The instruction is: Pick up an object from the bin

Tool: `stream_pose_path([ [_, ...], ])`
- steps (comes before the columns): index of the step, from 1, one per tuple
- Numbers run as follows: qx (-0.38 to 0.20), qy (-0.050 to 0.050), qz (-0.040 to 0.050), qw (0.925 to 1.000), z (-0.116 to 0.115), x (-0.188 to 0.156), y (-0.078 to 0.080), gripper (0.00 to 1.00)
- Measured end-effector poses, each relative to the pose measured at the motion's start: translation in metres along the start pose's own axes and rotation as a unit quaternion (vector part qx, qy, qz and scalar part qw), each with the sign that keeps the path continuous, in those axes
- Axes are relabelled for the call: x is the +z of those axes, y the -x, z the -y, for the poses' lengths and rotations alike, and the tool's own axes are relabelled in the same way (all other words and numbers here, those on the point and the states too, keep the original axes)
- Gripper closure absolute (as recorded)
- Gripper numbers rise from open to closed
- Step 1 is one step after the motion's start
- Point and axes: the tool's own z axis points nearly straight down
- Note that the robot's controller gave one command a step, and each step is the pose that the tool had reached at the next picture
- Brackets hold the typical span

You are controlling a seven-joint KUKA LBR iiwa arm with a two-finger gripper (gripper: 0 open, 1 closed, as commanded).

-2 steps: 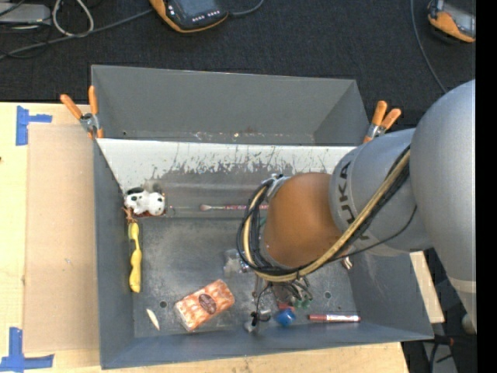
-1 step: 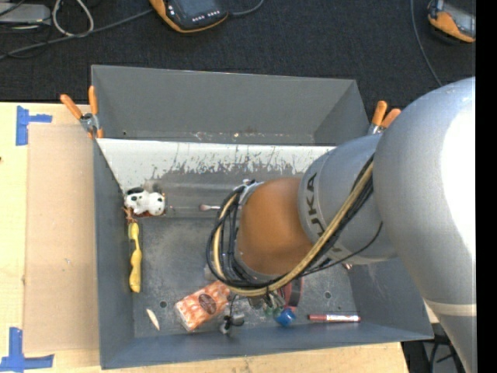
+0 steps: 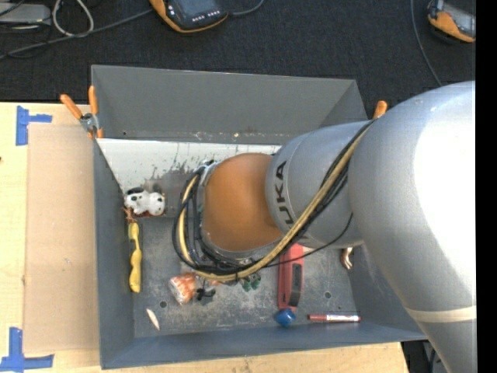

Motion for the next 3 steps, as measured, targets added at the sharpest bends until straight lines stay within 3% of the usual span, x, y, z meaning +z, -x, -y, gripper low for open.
stream_pose_path([
  [1, 0.000, 0.000, 0.0000, 1.0000, 0.000, 0.000, 0.000, 1.00],
  [3, -0.030, 0.001, -0.0051, 0.9996, 0.008, -0.137, 0.007, 1.00],
])
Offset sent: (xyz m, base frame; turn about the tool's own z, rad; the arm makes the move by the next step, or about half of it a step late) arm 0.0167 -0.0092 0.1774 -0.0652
